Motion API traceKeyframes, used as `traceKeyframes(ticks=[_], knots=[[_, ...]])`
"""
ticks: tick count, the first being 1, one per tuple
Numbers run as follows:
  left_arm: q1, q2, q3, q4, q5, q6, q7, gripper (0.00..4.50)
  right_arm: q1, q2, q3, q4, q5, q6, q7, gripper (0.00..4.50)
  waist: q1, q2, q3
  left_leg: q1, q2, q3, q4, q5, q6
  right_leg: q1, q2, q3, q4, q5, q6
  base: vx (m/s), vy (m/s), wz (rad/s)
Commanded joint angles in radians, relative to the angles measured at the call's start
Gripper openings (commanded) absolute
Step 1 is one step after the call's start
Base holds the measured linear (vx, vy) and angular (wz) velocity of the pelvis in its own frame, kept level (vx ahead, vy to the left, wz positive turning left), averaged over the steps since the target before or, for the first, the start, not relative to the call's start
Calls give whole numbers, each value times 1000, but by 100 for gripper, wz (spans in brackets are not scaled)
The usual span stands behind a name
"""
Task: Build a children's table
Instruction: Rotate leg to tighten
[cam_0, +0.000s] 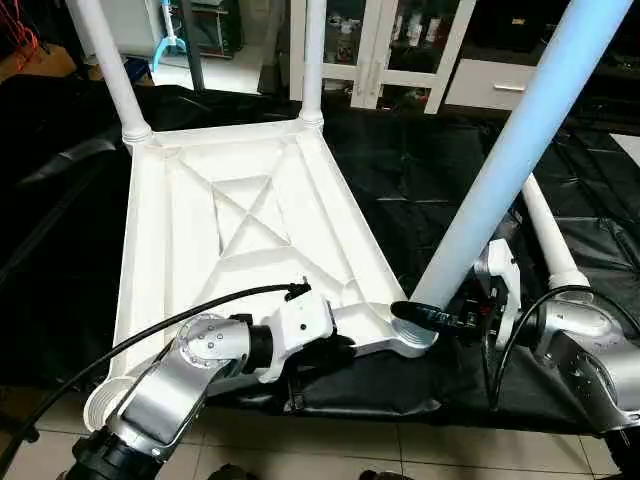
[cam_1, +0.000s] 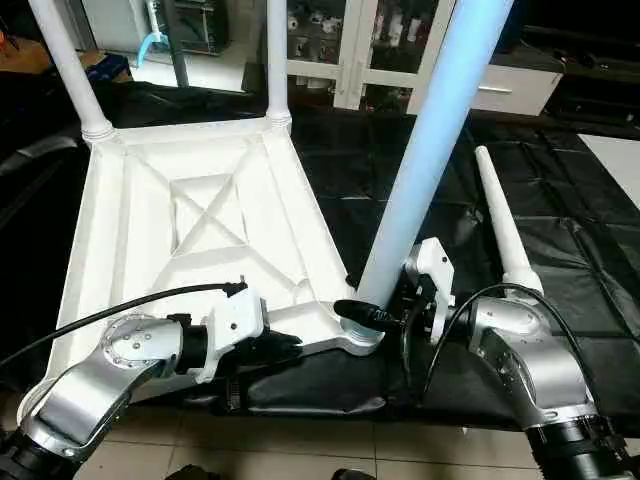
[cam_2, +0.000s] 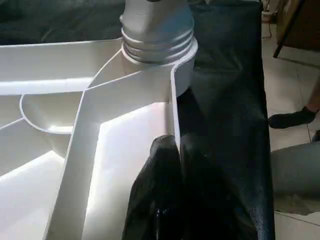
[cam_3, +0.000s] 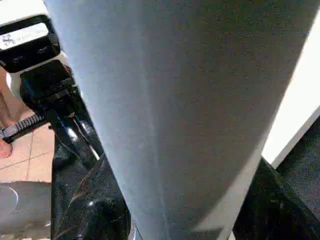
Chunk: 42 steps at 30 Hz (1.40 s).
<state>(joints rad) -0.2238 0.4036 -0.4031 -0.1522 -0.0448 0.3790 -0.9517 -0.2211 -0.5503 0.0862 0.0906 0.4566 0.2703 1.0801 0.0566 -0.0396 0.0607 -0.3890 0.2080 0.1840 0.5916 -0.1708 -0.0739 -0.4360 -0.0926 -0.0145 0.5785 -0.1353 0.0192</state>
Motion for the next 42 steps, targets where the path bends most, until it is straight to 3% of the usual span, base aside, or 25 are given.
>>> traceKeyframes(ticks=[1,4,10,11,13,15,16,18,19,21,23,26,29,32,34,35,38,42], knots=[[-20,-5,-15,-44,-5,-39,4,0,10,8,-17,49,-89,-7,-123,200,-7,-8,-62,14,10,2,-75,-301,33,41,-11,6,-65,-379,-125,0,0,0],[-28,-3,-32,-23,38,-25,32,0,5,36,-10,67,-134,-3,-210,195,-13,-9,-63,14,7,2,-75,-316,24,41,-11,5,-68,-413,-111,0,0,0],[-110,-139,-35,106,161,141,277,0,-63,248,-64,207,-282,65,-752,189,-48,-10,-60,14,-2,-10,-78,-397,-35,31,-8,-4,-82,-541,-57,0,0,0],[-112,-141,-34,108,161,144,280,0,-65,250,-65,209,-283,65,-757,188,-56,-8,-62,19,-5,-14,-75,-439,-47,26,-7,-10,-87,-576,-43,0,0,0],[-176,-260,6,183,166,238,415,0,-132,338,-98,321,-315,19,-953,188,-69,-10,-61,17,-6,-19,-73,-483,-49,26,-6,-17,-93,-597,-29,0,0,0],[-235,-376,54,255,151,266,527,0,-204,404,-111,438,-330,-51,-1093,188,-86,-5,-62,24,-10,-25,-65,-532,-46,24,-7,-38,-109,-635,-18,-65,21,-10],[-253,-408,67,274,143,264,552,0,-229,422,-111,477,-332,-74,-1126,187,-92,-1,-66,25,-7,-31,-65,-539,-31,37,-13,-51,-116,-611,-23,0,0,0],[-270,-435,73,291,141,258,570,0,-253,439,-110,513,-335,-99,-1155,187,-97,2,-69,7,-1,-37,-77,-518,-21,59,-18,-56,-110,-537,-38,-12,21,-9],[-280,-449,74,299,143,247,581,0,-271,449,-105,537,-342,-117,-1171,187,-97,9,-73,5,4,-41,-83,-497,-15,64,-22,-55,-101,-412,-79,0,0,0],[-286,-456,74,303,146,239,584,0,-286,456,-98,555,-348,-128,-1177,187,-95,-1,-72,8,-2,-30,-78,-476,0,55,-21,-52,-98,-359,-115,0,0,0],[-276,-442,69,292,157,231,577,0,-300,478,-100,556,-329,-160,-1141,187,-92,-9,-71,6,-6,-21,-73,-448,17,51,-25,-51,-99,-400,-112,0,0,0],[-261,-422,68,280,165,230,571,0,-299,491,-103,537,-305,-193,-1085,187,-89,-3,-73,5,-1,-22,-74,-424,18,52,-28,-51,-96,-403,-108,0,0,0],[-245,-373,66,264,169,195,548,0,-288,487,-76,490,-307,-275,-979,187,-88,-1,-75,0,3,-21,-76,-397,23,56,-26,-48,-84,-331,-133,0,0,0],[-237,-336,62,257,167,149,521,0,-282,473,-61,466,-293,-302,-927,256,-83,-2,-77,7,4,-14,-73,-372,33,52,-24,-43,-78,-298,-158,0,0,0],[-232,-323,65,253,165,143,516,0,-279,464,-54,457,-287,-310,-909,262,-81,-1,-77,7,4,-13,-73,-370,33,51,-24,-42,-77,-298,-160,0,0,0],[-218,-296,77,235,163,135,508,0,-253,442,-54,396,-270,-311,-866,283,-78,-5,-77,1,3,-12,-72,-350,35,54,-24,-40,-72,-293,-154,0,0,0],[-214,-287,81,229,161,135,507,0,-243,435,-58,373,-271,-312,-852,304,-71,-3,-78,5,5,-8,-69,-325,39,49,-24,-36,-68,-280,-154,0,0,0],[-192,-256,88,207,148,122,486,0,-148,404,-49,214,-257,-268,-793,342,-59,-3,-80,4,8,-3,-67,-255,53,54,-23,-32,-58,-205,-168,0,0,0]])
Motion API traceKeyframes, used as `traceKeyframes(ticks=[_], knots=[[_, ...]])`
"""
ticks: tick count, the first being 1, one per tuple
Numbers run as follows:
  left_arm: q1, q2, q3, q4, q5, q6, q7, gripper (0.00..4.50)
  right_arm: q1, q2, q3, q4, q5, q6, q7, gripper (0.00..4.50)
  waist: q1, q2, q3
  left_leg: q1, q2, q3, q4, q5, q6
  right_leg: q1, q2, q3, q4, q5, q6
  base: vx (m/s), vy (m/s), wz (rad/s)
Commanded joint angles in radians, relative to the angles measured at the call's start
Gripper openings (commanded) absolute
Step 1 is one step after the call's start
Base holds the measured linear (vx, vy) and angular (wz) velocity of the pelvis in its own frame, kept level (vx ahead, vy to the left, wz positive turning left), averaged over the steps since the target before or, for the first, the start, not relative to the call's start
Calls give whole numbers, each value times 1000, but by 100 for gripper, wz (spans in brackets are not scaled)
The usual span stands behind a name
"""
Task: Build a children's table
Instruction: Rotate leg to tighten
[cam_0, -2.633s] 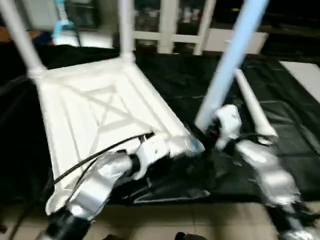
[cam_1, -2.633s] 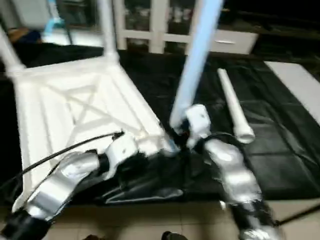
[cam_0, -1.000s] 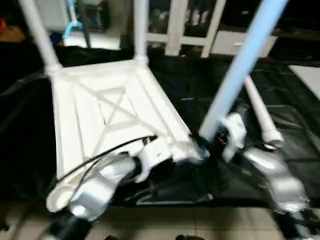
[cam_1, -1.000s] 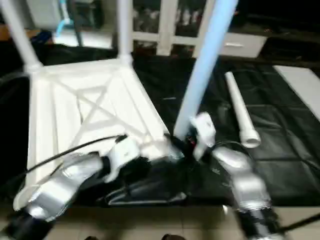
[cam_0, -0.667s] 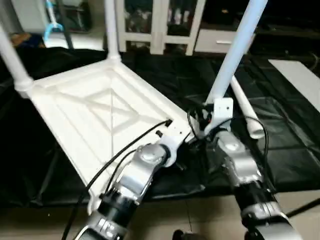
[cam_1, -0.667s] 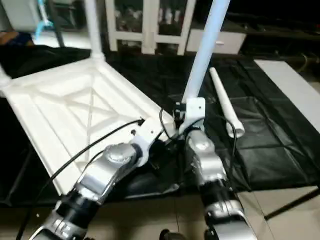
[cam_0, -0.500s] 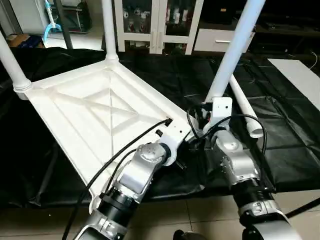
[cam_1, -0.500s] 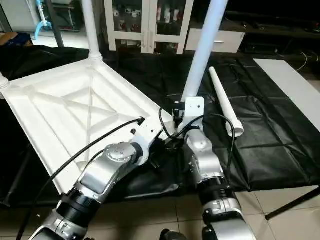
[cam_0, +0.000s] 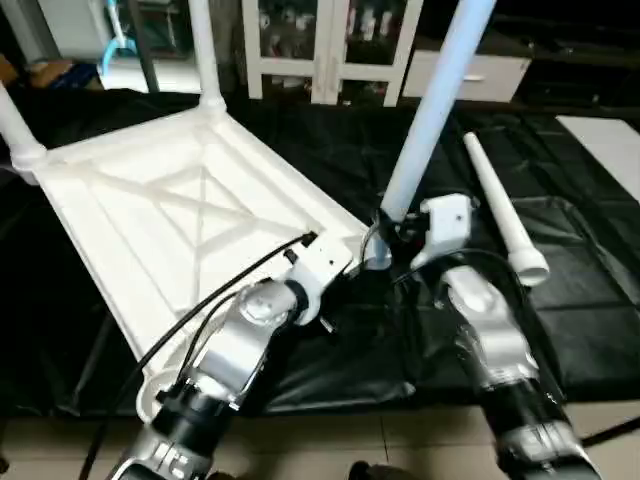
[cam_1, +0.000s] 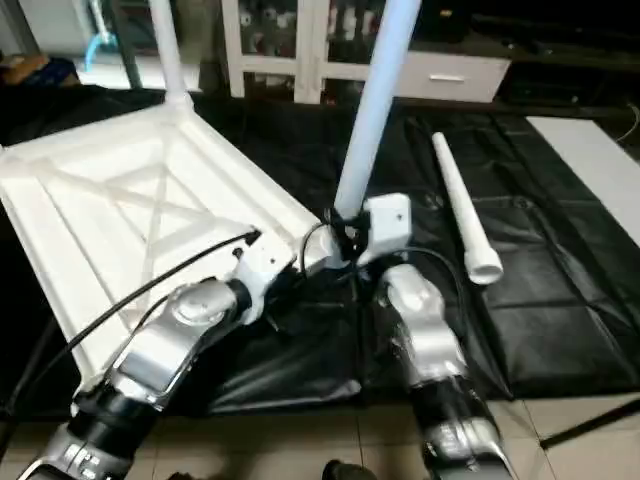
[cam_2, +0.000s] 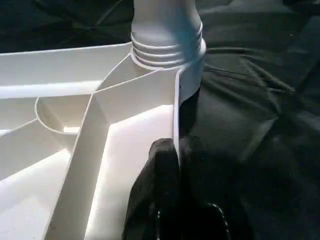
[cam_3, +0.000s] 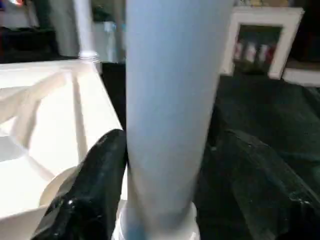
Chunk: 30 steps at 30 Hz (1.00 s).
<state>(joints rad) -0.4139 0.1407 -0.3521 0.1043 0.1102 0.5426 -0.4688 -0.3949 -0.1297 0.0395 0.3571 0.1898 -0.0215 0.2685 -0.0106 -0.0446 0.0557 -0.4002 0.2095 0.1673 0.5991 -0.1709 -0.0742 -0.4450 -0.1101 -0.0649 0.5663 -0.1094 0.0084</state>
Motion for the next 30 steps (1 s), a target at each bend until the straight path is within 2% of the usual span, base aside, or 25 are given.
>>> traceKeyframes(ticks=[1,4,7,8,10,11,12,13,14,16,17,18,19,20,21,22,25,26,27,28,30], knots=[[1,12,35,-51,-9,-47,-3,0,40,-21,1,-72,12,30,26,348,8,1,-75,11,5,13,-74,-237,58,66,-4,19,-42,-216,-159,0,0,0],[9,28,27,-57,-16,-69,-29,0,78,-38,9,-118,12,45,43,369,10,3,-77,14,5,14,-73,-229,62,64,-4,20,-40,-209,-167,0,0,0],[32,64,2,-77,-40,-128,-102,0,125,-79,21,-158,16,58,93,398,12,6,-73,12,5,14,-76,-262,58,65,-4,21,-45,-248,-159,0,0,0],[52,94,-19,-97,-62,-174,-168,0,145,-108,19,-172,31,66,140,406,13,8,-70,15,6,14,-77,-290,51,59,-4,22,-49,-283,-153,0,0,0],[98,162,-63,-154,-107,-249,-306,0,168,-185,2,-191,70,93,254,406,19,7,-69,15,9,11,-79,-318,50,61,-5,23,-51,-317,-142,0,0,0],[115,182,-74,-177,-124,-260,-348,0,174,-218,-3,-197,77,101,299,406,23,16,-67,16,8,11,-80,-338,52,59,-4,25,-49,-319,-149,0,0,0],[118,186,-76,-183,-129,-261,-357,0,175,-228,-4,-198,84,105,317,406,24,15,-66,19,11,13,-80,-347,51,55,-2,26,-52,-315,-151,0,0,0],[135,201,-81,-209,-151,-261,-394,0,182,-271,-11,-207,124,129,407,406,25,14,-63,27,9,18,-79,-380,47,47,2,28,-54,-337,-160,0,0,0],[135,201,-81,-209,-151,-261,-394,0,182,-271,-11,-207,124,129,407,406,27,12,-62,25,10,16,-80,-387,45,50,1,28,-54,-352,-156,0,0,0],[143,208,-83,-224,-164,-258,-411,0,188,-308,-8,-215,152,141,486,406,28,13,-61,25,8,16,-81,-404,38,47,2,30,-59,-403,-139,0,0,0],[149,213,-81,-239,-180,-256,-434,0,191,-372,-4,-220,197,161,619,406,32,7,-60,24,9,14,-82,-411,36,48,2,31,-61,-428,-128,0,0,0],[150,214,-80,-240,-181,-256,-436,0,191,-379,-4,-221,204,165,638,406,34,4,-61,25,9,14,-80,-412,39,48,1,32,-60,-434,-124,0,0,0],[149,215,-80,-241,-181,-256,-438,0,190,-388,-4,-221,217,173,663,406,42,6,-58,28,11,17,-80,-415,44,41,1,35,-64,-450,-120,0,0,0],[150,215,-79,-240,-181,-260,-440,0,190,-395,-4,-221,223,175,680,406,42,3,-57,29,9,19,-79,-421,44,37,3,36,-68,-472,-114,0,0,0],[150,217,-77,-239,-183,-264,-443,0,186,-403,-2,-216,224,168,696,406,43,3,-56,26,8,17,-79,-425,41,37,0,35,-70,-504,-102,0,0,0],[151,220,-75,-239,-187,-270,-449,0,181,-412,-2,-210,230,163,720,380,43,3,-57,24,7,16,-79,-423,38,38,-2,34,-71,-520,-94,0,0,0],[157,228,-70,-244,-194,-278,-462,0,165,-426,-3,-195,243,162,781,371,45,-1,-55,27,6,14,-78,-437,32,32,-3,31,-80,-585,-67,0,0,0],[159,229,-70,-248,-196,-276,-464,0,162,-429,-1,-193,243,162,793,366,44,-1,-55,25,6,12,-79,-441,29,34,-3,30,-80,-600,-61,0,0,0],[161,229,-68,-251,-196,-274,-468,0,154,-435,3,-186,245,165,810,353,42,-5,-55,21,5,10,-79,-437,26,37,-4,28,-81,-619,-50,0,0,0],[161,229,-67,-252,-196,-273,-469,0,151,-438,5,-182,246,166,818,329,42,-4,-55,20,4,9,-79,-434,25,37,-5,27,-81,-626,-47,0,0,0],[161,229,-65,-251,-194,-273,-471,0,143,-443,6,-170,246,166,832,327,40,-6,-55,19,3,7,-77,-436,23,36,-6,25,-85,-649,-37,0,0,0]])
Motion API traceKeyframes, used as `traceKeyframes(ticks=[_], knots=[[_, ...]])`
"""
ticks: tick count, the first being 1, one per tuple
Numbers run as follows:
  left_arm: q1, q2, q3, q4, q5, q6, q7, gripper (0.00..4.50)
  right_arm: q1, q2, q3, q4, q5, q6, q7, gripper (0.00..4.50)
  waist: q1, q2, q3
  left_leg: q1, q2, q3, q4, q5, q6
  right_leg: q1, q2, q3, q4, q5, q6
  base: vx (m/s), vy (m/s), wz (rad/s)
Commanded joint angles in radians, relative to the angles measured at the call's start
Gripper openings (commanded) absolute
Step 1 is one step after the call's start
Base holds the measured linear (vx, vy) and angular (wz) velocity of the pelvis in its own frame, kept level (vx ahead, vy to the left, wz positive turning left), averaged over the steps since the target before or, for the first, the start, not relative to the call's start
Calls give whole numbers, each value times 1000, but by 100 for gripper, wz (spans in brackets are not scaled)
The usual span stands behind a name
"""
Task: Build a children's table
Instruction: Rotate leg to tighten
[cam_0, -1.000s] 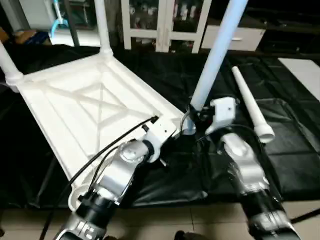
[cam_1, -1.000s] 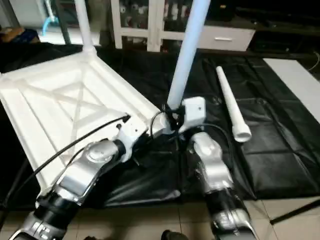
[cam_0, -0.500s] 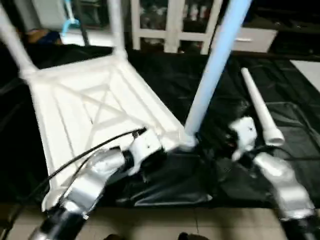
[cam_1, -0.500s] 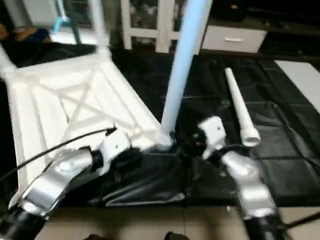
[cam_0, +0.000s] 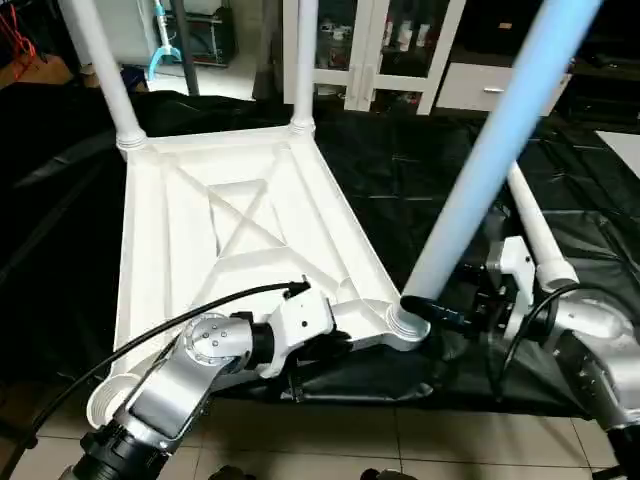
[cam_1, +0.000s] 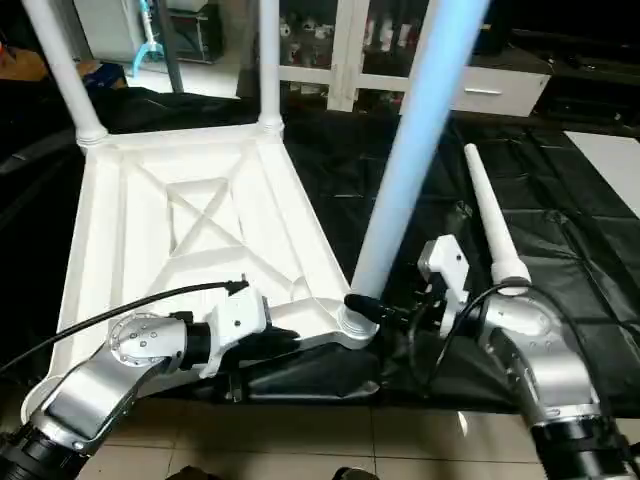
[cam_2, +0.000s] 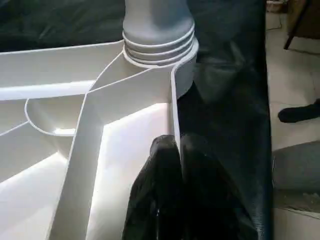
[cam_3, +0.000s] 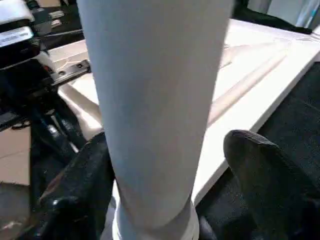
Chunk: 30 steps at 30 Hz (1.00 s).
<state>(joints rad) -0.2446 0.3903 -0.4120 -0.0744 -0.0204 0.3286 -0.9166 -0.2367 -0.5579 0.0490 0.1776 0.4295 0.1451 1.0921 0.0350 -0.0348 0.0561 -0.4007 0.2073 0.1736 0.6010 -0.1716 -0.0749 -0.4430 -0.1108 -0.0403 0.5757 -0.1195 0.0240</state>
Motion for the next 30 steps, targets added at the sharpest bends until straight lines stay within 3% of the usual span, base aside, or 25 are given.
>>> traceKeyframes(ticks=[1,7,14,16,18,19,21,23,24,25,26,27,28,29,30], knots=[[-8,-21,-5,-73,-63,-58,-23,0,-17,-16,-3,13,7,1,15,320,-6,-16,-56,18,5,0,-79,-433,23,34,-5,-1,-95,-647,-48,0,0,0],[-4,-21,-2,-74,-62,-60,-32,0,-13,-32,-3,23,-1,0,64,283,-7,-16,-57,18,4,-1,-77,-436,25,33,-4,-3,-98,-655,-46,0,0,0],[-4,-21,-9,-71,-48,-59,-28,0,-14,-15,-7,39,-30,-12,20,216,-8,-14,-62,15,6,-1,-80,-418,28,37,-4,-1,-89,-602,-69,0,0,0],[-12,-25,-15,-65,-29,-49,-13,0,-21,1,-1,55,-67,-9,-40,201,-9,-14,-61,16,7,-1,-80,-416,26,35,-3,-1,-90,-606,-68,0,0,0],[-37,-44,-34,-37,37,-3,48,0,-39,40,17,99,-166,23,-202,193,-12,-14,-61,15,5,-2,-80,-420,19,36,-3,-3,-90,-618,-63,0,0,0],[-37,-44,-34,-37,37,-3,48,0,-39,40,17,99,-166,23,-202,193,-19,-13,-59,13,3,-3,-82,-424,8,36,-2,-6,-93,-633,-56,0,0,0],[-61,-81,-44,-7,77,42,109,0,-54,102,5,136,-212,77,-375,188,-34,-11,-58,19,0,-9,-78,-468,-14,31,-2,-15,-103,-683,-36,0,0,0],[-72,-103,-45,5,89,68,139,0,-62,134,-8,152,-215,109,-443,187,-48,-8,-57,23,0,-18,-80,-516,-21,35,-3,-30,-113,-711,-27,0,0,0],[-90,-135,-51,22,103,110,174,0,-78,177,-16,180,-243,131,-555,187,-52,-5,-57,25,2,-20,-80,-534,-19,39,-5,-38,-120,-711,-27,0,0,0],[-116,-189,-55,51,130,181,241,0,-102,239,-24,218,-276,159,-691,186,-72,4,-52,18,8,-36,-94,-585,-35,56,-4,-58,-121,-680,-30,0,0,0],[-135,-237,-41,77,142,227,303,0,-120,284,-41,244,-291,149,-789,186,-79,8,-47,18,12,-42,-104,-622,-41,61,-1,-69,-123,-669,-31,0,0,0],[-153,-279,-27,101,153,261,359,0,-136,320,-54,268,-304,132,-869,186,-87,27,-37,14,34,-54,-141,-743,-54,86,11,-93,-98,-591,-44,-69,20,-15],[-170,-316,-15,125,162,273,407,0,-152,358,-72,293,-317,100,-961,186,-85,28,-31,-14,58,-54,-183,-805,-52,121,18,-93,-27,-496,-58,-115,8,-6],[-180,-342,-4,141,165,274,438,0,-165,381,-79,312,-324,85,-1010,186,-18,42,-27,-74,50,-2,-226,-895,-59,162,31,-100,122,-254,-83,-115,8,-6],[-192,-370,7,158,167,270,470,0,-179,406,-85,333,-332,69,-1062,186,-15,21,-31,-45,53,15,-220,-865,-18,140,31,-74,128,-231,-66,-54,-56,-1]])
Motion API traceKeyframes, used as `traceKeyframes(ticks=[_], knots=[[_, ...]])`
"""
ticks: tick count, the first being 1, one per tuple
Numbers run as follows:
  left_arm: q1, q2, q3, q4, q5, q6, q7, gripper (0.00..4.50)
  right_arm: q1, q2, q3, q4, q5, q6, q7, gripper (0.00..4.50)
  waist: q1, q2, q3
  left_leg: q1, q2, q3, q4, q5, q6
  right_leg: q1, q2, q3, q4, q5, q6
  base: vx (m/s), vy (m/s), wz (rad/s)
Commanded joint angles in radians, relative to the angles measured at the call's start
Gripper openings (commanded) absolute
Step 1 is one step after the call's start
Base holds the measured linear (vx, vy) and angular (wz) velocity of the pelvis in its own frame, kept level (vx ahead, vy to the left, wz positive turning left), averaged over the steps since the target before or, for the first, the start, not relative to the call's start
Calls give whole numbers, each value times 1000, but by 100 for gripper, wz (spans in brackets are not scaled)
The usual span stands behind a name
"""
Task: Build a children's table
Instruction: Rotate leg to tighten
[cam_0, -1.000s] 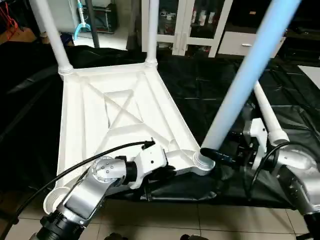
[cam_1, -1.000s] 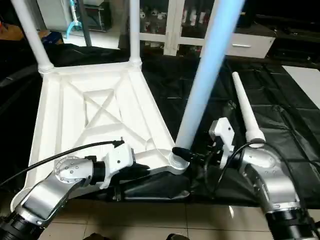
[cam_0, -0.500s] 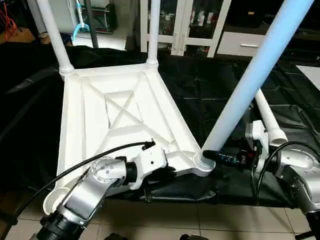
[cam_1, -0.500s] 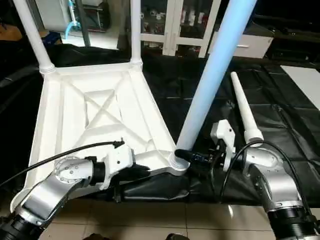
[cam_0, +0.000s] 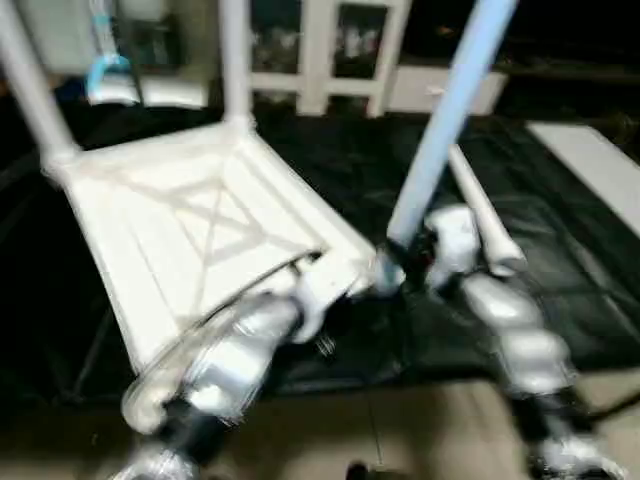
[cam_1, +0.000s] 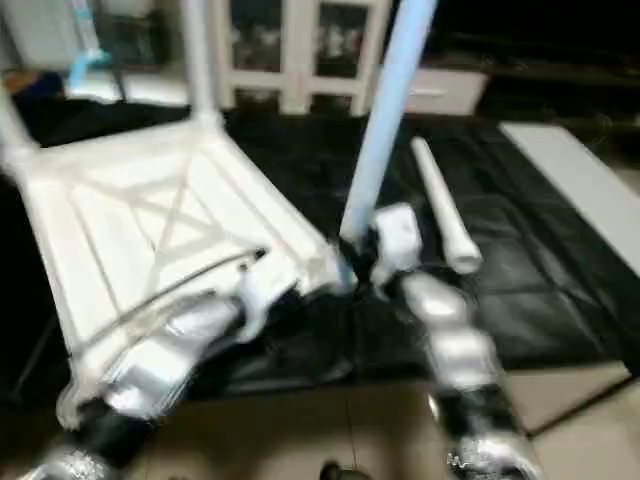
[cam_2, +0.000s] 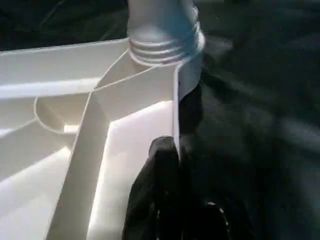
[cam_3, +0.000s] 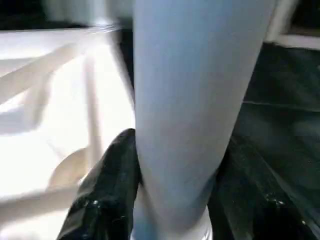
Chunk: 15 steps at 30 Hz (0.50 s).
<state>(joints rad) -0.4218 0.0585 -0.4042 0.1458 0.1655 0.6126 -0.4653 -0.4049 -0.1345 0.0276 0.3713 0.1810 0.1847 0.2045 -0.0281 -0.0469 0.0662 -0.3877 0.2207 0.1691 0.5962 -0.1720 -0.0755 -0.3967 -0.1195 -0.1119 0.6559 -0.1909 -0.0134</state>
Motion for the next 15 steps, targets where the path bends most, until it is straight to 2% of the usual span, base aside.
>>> traceKeyframes(ticks=[1,2,3,4,5,6,7,8,9,10,11,12,13,14,15], knots=[[-20,-49,1,-55,-15,-20,30,0,-20,-3,-62,151,-88,15,-198,186,38,-26,-57,26,12,7,-98,-672,-25,20,-12,88,-61,-654,63,2,-112,-13],[-30,-66,2,-43,-8,-34,49,0,-38,24,-58,173,-95,-11,-238,186,32,-44,-60,62,-40,-12,75,-363,-32,-62,-117,90,-211,-1079,79,2,-112,-13],[-39,-74,0,-33,-2,-54,60,0,-59,52,-46,196,-98,-37,-261,186,44,-29,-77,-51,-22,-39,-5,-178,-36,57,-106,87,-139,-893,70,41,-45,-44],[-41,-76,-1,-31,0,-62,61,0,-67,62,-41,205,-98,-46,-264,186,56,0,-78,-40,-10,-41,-41,-156,-57,53,-76,72,-135,-724,32,50,20,-37],[-41,-61,-3,-31,5,-77,54,0,-78,73,-33,205,-92,-55,-241,186,42,9,-73,-28,-10,-37,-56,-232,-76,30,-26,51,-118,-498,-5,50,20,-37],[-38,-44,-5,-34,6,-100,41,0,-85,81,-28,201,-80,-73,-200,186,36,14,-70,-12,-6,-35,-64,-313,-74,22,-16,53,-119,-404,-44,0,0,0],[-34,-30,-5,-39,9,-105,34,0,-87,90,-27,193,-66,-95,-162,186,34,17,-70,-9,-2,-39,-68,-340,-70,24,-17,53,-119,-386,-61,0,0,0],[-24,-9,-6,-49,7,-120,16,0,-83,82,-6,170,-72,-114,-112,186,28,15,-70,-15,-5,-38,-70,-360,-56,30,-12,52,-121,-365,-77,0,0,0],[-23,-6,-7,-49,6,-124,14,0,-82,78,-2,167,-76,-117,-109,186,30,14,-70,-8,-3,-34,-69,-364,-44,26,-12,53,-128,-357,-86,0,0,0],[-22,-2,-8,-50,4,-132,11,0,-80,74,6,163,-82,-121,-106,186,32,14,-71,-5,-3,-32,-68,-354,-38,23,-12,55,-128,-341,-94,0,0,0],[-5,28,-11,-65,-5,-163,-21,0,-67,54,14,127,-76,-154,-64,242,37,16,-72,1,-1,-27,-66,-326,-28,20,-13,60,-128,-296,-113,0,0,0],[6,47,-13,-72,-11,-193,-42,0,-62,38,20,113,-80,-165,-49,256,39,16,-73,0,0,-27,-66,-310,-24,22,-13,61,-125,-268,-121,0,0,0],[16,64,-13,-81,-18,-211,-63,0,-56,24,22,96,-79,-167,-36,256,39,16,-73,-6,1,-24,-67,-272,-16,29,-11,62,-117,-211,-135,0,0,0],[26,78,-12,-89,-22,-219,-76,0,-48,8,23,76,-76,-172,-16,261,42,20,-75,-3,3,-24,-68,-242,-14,31,-10,62,-110,-167,-150,0,0,0],[32,88,-11,-93,-24,-230,-85,0,-41,-2,22,61,-73,-170,-8,261,46,19,-77,4,4,-19,-63,-230,-6,27,-8,65,-106,-122,-165,0,0,0]])
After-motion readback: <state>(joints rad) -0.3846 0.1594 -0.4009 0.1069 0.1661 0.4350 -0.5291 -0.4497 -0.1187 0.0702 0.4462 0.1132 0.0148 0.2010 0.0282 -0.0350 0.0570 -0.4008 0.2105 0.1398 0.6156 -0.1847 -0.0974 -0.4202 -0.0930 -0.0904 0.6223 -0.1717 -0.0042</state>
